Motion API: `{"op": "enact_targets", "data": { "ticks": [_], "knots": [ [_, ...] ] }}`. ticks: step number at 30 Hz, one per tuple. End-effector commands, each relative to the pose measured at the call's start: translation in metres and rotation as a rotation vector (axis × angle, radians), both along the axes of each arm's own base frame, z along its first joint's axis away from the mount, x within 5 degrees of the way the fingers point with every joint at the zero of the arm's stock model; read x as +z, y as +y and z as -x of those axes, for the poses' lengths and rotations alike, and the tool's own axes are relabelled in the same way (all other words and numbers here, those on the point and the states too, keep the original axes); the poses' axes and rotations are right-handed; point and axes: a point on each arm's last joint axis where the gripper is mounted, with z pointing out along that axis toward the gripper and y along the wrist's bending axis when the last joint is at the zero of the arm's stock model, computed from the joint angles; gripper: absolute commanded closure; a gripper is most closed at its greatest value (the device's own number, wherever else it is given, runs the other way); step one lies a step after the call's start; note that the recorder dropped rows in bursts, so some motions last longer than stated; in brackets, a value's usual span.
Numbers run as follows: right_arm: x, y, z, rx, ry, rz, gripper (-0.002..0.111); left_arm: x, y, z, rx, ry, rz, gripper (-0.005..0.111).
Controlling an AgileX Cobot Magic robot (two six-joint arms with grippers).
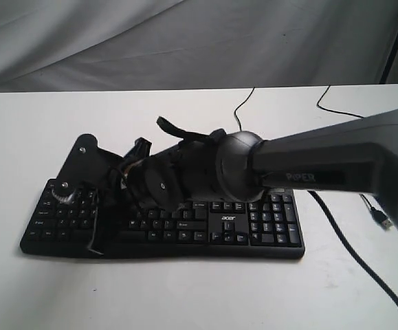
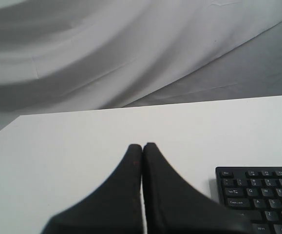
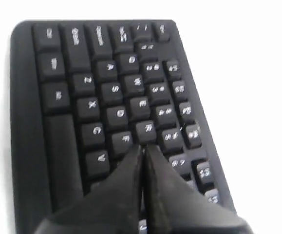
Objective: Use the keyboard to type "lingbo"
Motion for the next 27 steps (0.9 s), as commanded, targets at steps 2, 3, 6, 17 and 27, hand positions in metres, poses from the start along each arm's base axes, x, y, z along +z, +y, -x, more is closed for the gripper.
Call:
{"op": "enact_targets", "data": {
  "ticks": [2,3,6,17,27],
  "knots": [
    [0.007,0.01,-0.012,0.02,-0.021,-0.001,0.108,-0.002,0.0,0.0,-0.004,0.004,0.004,0.106],
    [0.003,0.01,-0.011,0.02,-0.012,0.005,0.108,-0.002,0.0,0.0,-0.004,0.004,0.004,0.106],
    [-0.009,0.01,-0.012,0.021,0.009,0.02,0.108,-0.002,0.0,0.0,-0.004,0.004,0.004,0.106],
    [-0.019,0.01,-0.012,0.021,0.018,0.031,0.108,-0.002,0.0,0.0,-0.004,0.004,0.004,0.106],
    [-0.021,0.01,-0.012,0.021,0.022,0.033,0.108,-0.002,0.0,0.0,-0.004,0.004,0.004,0.106]
  ]
}}
